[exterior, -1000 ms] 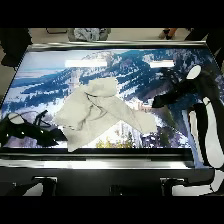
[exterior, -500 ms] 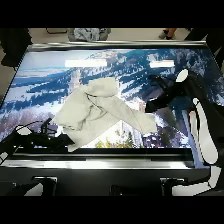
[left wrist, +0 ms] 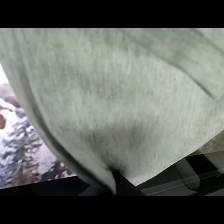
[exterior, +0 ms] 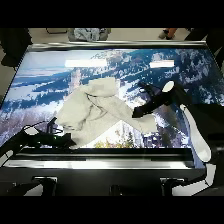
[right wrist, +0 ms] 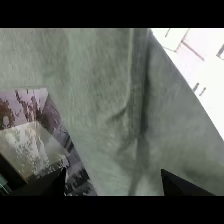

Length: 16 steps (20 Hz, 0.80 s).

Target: Fold the shirts.

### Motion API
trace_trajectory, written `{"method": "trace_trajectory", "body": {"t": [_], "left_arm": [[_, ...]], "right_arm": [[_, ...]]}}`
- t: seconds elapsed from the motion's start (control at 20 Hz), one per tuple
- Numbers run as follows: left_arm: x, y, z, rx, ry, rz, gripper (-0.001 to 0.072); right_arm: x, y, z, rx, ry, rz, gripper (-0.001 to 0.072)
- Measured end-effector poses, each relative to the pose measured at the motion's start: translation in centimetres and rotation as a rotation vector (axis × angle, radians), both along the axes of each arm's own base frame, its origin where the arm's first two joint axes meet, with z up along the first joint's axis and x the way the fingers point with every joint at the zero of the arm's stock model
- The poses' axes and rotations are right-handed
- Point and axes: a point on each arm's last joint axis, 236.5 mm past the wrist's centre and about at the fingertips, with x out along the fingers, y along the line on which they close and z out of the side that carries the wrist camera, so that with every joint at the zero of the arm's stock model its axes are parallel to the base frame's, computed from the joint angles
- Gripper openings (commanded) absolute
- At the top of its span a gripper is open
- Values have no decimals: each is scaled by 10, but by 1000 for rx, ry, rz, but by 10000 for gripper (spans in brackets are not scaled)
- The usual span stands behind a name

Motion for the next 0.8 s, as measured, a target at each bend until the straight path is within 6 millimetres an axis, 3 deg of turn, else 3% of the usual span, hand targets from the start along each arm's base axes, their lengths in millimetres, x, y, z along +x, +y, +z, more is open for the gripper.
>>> {"method": "trace_trajectory", "body": {"t": [0.15, 0.2, 0.25, 0.3, 0.4, 0.5, 0.6, 0.65, 0.75, 0.8], "left_arm": [[0, 0, 1, 3, -7, -4, 29], [1, 1, 1, 6, -14, -9, 29], [2, 1, 2, 11, -21, -14, 29], [6, 3, 4, 17, -38, -23, 29], [19, 6, 12, 23, -80, -31, 28], [37, 10, 31, 15, -130, -42, 27], [70, 24, 71, 41, -245, -49, 27], [87, 32, 98, 62, -316, -59, 27], [127, 56, 180, 138, -533, -50, 26], [144, 70, 236, 187, -667, -29, 27]], "right_arm": [[8, 20, -14, 9, -19, -21, 669], [10, 25, -17, 11, -22, -30, 565], [11, 30, -19, 17, -18, -42, 376], [13, 34, -20, 22, -20, -57, 46], [18, 36, -18, 26, -23, -76, 43], [23, 39, -4, 34, -52, -53, 43], [35, 37, 30, 22, -145, -11, 43], [46, 32, 56, -2, -228, 7, 44], [70, 15, 129, -75, -448, 16, 44], [80, 1, 177, -127, -586, -2, 44]]}}
